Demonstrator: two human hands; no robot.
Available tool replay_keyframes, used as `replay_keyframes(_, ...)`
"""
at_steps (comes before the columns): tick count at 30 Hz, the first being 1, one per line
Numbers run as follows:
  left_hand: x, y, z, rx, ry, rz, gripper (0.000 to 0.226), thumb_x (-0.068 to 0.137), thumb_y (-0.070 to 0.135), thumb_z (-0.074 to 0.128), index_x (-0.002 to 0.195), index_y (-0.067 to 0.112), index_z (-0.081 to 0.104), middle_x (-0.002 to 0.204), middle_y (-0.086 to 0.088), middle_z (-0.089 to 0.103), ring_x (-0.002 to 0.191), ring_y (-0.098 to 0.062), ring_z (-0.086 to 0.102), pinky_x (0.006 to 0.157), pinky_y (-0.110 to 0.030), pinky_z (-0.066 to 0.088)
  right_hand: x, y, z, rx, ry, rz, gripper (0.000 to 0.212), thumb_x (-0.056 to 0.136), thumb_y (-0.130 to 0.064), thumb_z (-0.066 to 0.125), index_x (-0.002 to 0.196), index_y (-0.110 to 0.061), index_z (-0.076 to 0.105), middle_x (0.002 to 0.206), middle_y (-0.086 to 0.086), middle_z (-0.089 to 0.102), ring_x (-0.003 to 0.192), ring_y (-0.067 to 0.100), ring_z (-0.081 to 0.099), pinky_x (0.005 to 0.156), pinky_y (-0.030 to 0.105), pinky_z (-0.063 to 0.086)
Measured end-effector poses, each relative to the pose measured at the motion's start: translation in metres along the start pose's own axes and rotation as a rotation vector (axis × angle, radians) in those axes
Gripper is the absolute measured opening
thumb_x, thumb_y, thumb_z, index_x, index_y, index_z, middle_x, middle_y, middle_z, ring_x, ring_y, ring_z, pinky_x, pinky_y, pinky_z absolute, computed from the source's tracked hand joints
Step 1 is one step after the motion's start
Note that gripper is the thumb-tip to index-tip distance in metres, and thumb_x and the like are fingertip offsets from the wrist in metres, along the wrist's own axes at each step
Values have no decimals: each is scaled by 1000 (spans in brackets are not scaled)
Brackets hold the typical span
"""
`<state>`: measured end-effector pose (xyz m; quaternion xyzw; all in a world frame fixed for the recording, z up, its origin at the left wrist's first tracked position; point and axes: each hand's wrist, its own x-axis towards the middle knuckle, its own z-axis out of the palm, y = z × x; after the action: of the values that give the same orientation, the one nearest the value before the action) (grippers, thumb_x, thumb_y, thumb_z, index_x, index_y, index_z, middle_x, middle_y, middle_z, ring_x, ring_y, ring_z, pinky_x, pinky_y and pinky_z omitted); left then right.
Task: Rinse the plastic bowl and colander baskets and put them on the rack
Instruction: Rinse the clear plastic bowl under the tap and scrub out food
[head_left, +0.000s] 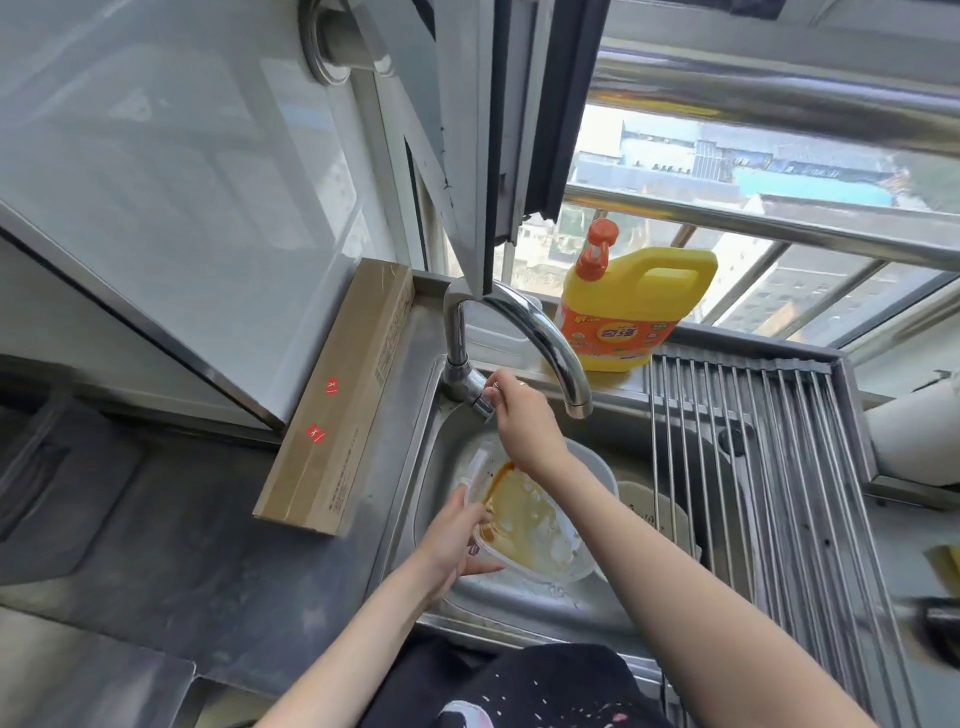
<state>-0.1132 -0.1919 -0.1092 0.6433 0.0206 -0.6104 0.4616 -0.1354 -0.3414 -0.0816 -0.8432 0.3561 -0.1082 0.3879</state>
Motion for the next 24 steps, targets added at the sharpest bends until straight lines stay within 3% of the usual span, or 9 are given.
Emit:
replay_keyframes(5,1,-3,-4,-32,-14,-19,64,90,13,45,148,32,26,152,-7,29,133,-39,32,75,-43,60,0,4,6,-5,26,5,14,100,-14,41,100,-8,53,101,10,68,92,25,61,66,30,38)
replay_keyframes(10,-4,1,-5,-35,-21,21,63,92,9,40,148,31,25,148,-5,34,132,-30,37,74,-41,60,-2,12,3,8,-6,-37,13,100,-17,40,101,-11,52,100,8,66,90,21,57,68,30,35)
replay_keyframes(15,-11,10,-4,-29,-31,46,37,94,5,35,124,25,46,113,-2,59,100,-19,60,90,-54,53,1,22,-5,16,-92,-79,12,101,-19,39,100,-15,50,97,4,63,86,16,54,70,32,40)
replay_keyframes(17,-12,12,-4,-15,-42,40,35,94,5,35,113,31,50,112,-1,59,102,-18,60,91,-55,52,1,24,-8,8,-116,-102,12,101,-20,39,100,-15,50,96,3,62,86,15,54,70,32,41)
replay_keyframes(21,-13,14,-1,0,-63,38,38,96,5,34,127,27,41,105,8,54,89,-7,52,92,-50,53,1,27,-13,-4,-158,-146,12,102,-23,37,95,-19,47,87,-1,58,79,14,51,64,24,36)
replay_keyframes(24,-13,15,0,16,-79,28,36,97,5,33,125,28,39,102,10,52,85,-5,50,92,-48,53,4,31,-17,-41,-199,-180,14,102,-25,37,94,-19,47,85,-2,58,76,13,51,63,22,36)
